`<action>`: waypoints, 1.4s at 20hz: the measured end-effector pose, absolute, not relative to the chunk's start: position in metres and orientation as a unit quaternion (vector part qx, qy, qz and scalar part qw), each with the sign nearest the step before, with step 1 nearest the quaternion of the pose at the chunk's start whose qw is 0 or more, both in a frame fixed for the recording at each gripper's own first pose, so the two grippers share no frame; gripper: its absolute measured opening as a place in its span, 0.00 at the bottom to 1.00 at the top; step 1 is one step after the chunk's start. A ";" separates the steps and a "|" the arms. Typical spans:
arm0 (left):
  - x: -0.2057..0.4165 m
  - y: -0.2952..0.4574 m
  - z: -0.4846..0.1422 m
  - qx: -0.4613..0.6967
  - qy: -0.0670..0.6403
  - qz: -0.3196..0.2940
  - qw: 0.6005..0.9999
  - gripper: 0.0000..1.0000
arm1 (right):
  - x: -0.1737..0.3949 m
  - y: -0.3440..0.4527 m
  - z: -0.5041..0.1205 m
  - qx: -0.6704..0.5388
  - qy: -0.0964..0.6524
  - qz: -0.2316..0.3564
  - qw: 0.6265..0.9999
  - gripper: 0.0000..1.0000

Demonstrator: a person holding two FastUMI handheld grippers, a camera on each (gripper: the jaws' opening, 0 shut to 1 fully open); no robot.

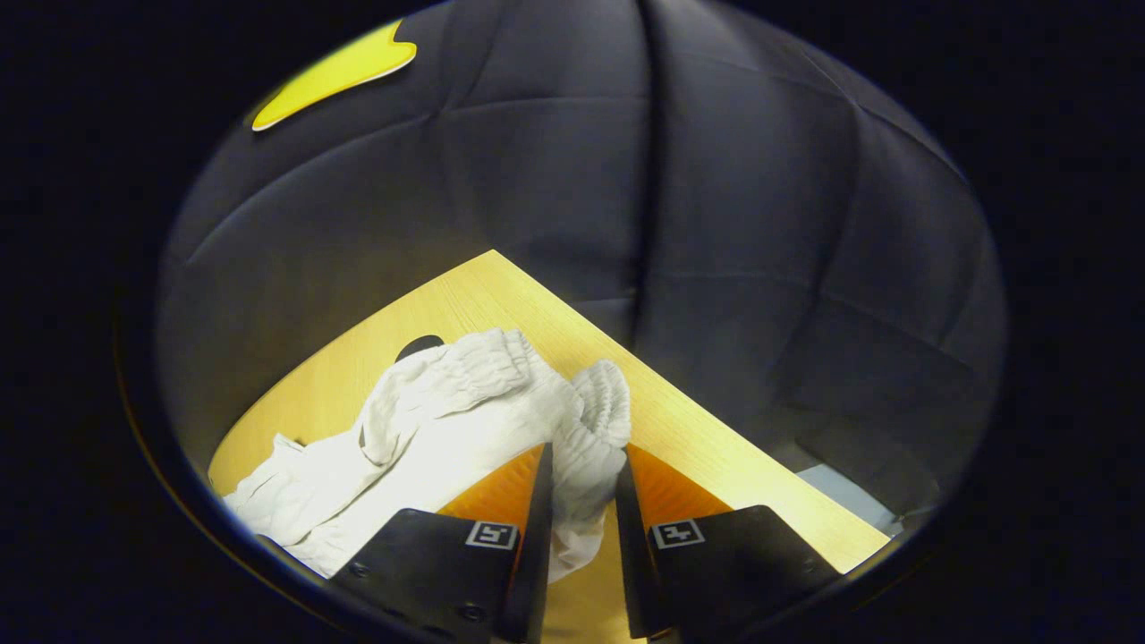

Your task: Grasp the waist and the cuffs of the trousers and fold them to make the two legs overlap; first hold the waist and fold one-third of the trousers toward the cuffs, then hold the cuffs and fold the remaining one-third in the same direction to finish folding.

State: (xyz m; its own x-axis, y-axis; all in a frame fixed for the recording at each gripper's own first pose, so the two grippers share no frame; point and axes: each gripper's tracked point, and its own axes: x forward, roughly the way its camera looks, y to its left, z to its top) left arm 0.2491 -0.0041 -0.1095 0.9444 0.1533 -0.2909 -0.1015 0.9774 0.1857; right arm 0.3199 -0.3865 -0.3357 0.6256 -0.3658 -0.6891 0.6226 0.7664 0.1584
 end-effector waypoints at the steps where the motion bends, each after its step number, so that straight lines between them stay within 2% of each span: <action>1: 0.247 -0.004 -0.111 0.080 0.157 0.063 0.982 0.97 | 0.319 -0.386 -0.332 0.190 0.326 -0.276 0.884 0.28; 2: 0.244 -0.004 -0.113 0.077 0.160 0.063 0.982 0.97 | 0.321 -0.388 -0.334 0.182 0.325 -0.271 0.888 0.15; 4: 0.237 0.004 -0.117 0.077 0.164 0.071 0.981 0.97 | 0.320 -0.387 -0.329 0.180 0.324 -0.264 0.890 0.17; 5: 0.235 0.006 -0.118 0.076 0.167 0.075 0.980 0.97 | 0.319 -0.386 -0.327 0.176 0.322 -0.263 0.892 0.13; 10: 0.226 0.018 -0.107 0.077 0.163 0.091 0.979 0.97 | 0.326 -0.388 -0.290 0.117 0.282 -0.245 0.920 0.12; 17: 0.211 0.032 -0.105 0.056 0.155 0.107 0.980 0.97 | 0.326 -0.379 -0.237 0.049 0.225 -0.184 0.956 0.13; 28: 0.185 0.083 -0.118 0.023 0.163 0.173 0.971 0.98 | 0.307 -0.369 -0.205 -0.015 0.134 -0.028 0.991 0.12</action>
State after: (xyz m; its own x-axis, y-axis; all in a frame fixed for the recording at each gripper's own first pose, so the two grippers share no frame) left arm 0.1849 0.0826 -0.1184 0.8872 0.3432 -0.3083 -0.3283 0.9392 0.1008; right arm 0.3071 -0.3689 -0.2049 0.9627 -0.0604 -0.2639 0.0523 0.9979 -0.0376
